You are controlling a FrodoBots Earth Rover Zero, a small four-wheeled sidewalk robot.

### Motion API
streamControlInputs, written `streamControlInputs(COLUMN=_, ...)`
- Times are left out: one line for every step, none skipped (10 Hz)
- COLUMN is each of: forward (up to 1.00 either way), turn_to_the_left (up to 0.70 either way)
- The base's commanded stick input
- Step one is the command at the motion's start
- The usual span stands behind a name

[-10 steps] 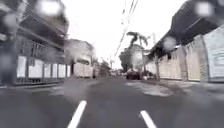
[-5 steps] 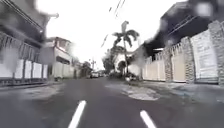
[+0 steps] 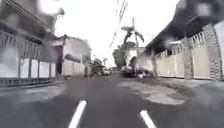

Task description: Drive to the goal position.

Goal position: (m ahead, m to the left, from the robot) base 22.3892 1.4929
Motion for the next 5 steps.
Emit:
streamControlInputs(forward=1.00, turn_to_the_left=0.13)
streamControlInputs(forward=1.00, turn_to_the_left=0.06)
streamControlInputs(forward=1.00, turn_to_the_left=-0.08)
streamControlInputs(forward=1.00, turn_to_the_left=-0.40)
streamControlInputs(forward=1.00, turn_to_the_left=-0.40)
